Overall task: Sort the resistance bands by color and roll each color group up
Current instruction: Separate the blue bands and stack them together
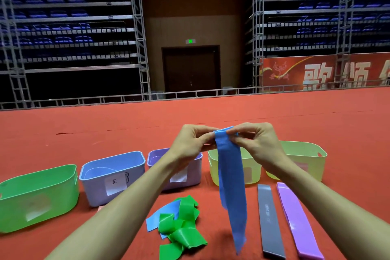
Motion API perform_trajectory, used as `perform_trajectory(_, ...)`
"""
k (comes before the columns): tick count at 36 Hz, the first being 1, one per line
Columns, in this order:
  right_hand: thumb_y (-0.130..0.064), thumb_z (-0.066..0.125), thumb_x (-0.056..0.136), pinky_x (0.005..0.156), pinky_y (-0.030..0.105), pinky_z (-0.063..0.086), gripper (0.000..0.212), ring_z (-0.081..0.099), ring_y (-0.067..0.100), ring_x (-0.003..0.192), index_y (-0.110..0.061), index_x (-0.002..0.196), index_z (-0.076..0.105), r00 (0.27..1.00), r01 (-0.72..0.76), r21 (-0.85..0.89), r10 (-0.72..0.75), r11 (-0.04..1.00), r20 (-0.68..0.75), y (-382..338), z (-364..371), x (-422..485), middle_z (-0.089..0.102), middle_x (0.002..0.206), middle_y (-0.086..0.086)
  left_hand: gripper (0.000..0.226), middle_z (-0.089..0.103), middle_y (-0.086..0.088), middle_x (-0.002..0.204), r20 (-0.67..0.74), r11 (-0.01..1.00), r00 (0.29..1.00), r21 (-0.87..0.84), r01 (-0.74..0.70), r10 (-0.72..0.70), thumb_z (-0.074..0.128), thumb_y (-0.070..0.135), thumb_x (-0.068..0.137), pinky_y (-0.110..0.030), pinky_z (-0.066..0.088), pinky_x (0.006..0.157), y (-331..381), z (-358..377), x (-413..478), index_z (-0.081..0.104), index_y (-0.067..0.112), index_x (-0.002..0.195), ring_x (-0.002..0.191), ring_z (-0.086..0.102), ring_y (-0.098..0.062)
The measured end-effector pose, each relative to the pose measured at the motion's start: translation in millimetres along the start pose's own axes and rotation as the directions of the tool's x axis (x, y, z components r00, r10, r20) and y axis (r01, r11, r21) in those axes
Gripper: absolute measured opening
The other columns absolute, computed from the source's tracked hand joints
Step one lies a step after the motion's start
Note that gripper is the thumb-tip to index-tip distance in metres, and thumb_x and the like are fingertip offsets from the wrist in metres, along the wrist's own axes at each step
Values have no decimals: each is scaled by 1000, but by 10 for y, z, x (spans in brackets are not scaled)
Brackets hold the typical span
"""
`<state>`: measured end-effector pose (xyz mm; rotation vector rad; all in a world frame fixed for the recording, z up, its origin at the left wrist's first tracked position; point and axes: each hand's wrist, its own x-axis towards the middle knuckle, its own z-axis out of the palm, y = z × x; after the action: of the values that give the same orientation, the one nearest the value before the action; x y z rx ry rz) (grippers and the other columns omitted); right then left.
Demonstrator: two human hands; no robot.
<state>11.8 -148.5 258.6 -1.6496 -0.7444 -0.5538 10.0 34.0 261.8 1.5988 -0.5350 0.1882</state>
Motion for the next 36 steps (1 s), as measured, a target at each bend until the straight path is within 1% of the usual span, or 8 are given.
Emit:
perform_trajectory(4,12,66,79,67,13,50,26,65,2,69,-12,82,75,1000,-14,-8,14,1000,-7,-28,-20,-10,72,79,-3,21,74,-8,97,56,1000,998,-19,-7,8,51,1,97,-25,55,82,39,26,-32,69,5,106,92,71,-18)
perform_trajectory(9,11,68,79,68,15,51,26,65,4,70,-14,81,75,1000,4,-55,-5,998,-9,-24,-51,-17,73,80,-1,21,72,-12,103,74,1000,997,2,-11,11,51,0,97,-28,55,86,63,61,-31,69,5,106,97,70,-21)
perform_trajectory(16,9,70,78,72,21,53,29,68,8,74,-20,80,76,999,33,-124,-34,992,-5,-2,-77,-24,74,80,-2,26,74,-1,94,89,995,996,94,-36,28,51,-2,96,-28,55,89,82,89,-27,72,14,98,94,69,-16)
perform_trajectory(20,8,72,76,70,30,55,22,67,19,70,-14,78,75,999,24,-142,-28,990,-23,4,-82,-29,72,74,-2,30,74,0,94,83,986,996,161,-54,41,53,0,96,-35,54,92,71,83,-20,73,22,94,95,68,-17)
perform_trajectory(25,1,78,73,61,37,52,26,58,12,58,-15,74,58,998,-25,-136,16,990,-64,11,-87,-48,64,61,1,22,73,-7,98,78,988,996,147,-44,32,51,-2,96,-31,54,92,67,86,-35,70,6,104,94,69,-17)
perform_trajectory(31,-3,80,73,65,52,57,39,69,32,70,-19,81,45,994,-66,-115,55,991,-92,22,-88,-76,72,71,9,27,71,-14,102,83,994,996,101,-33,25,42,-5,98,-25,54,86,66,121,-106,67,-1,105,95,68,-17)
perform_trajectory(34,-3,79,73,67,56,56,42,69,37,74,-24,78,44,992,-95,-86,87,992,-97,53,-88,-93,72,74,13,20,70,-22,105,42,995,999,92,-35,32,52,6,97,-31,55,90,56,158,-129,68,-4,103,96,66,-20)
perform_trajectory(36,-4,79,73,67,58,56,41,69,39,76,-25,77,44,989,-113,-64,106,992,-98,62,-88,-105,72,76,16,14,72,-16,99,3,973,996,215,-87,89,65,9,91,-29,56,85,31,174,-129,70,0,99,89,66,-15)
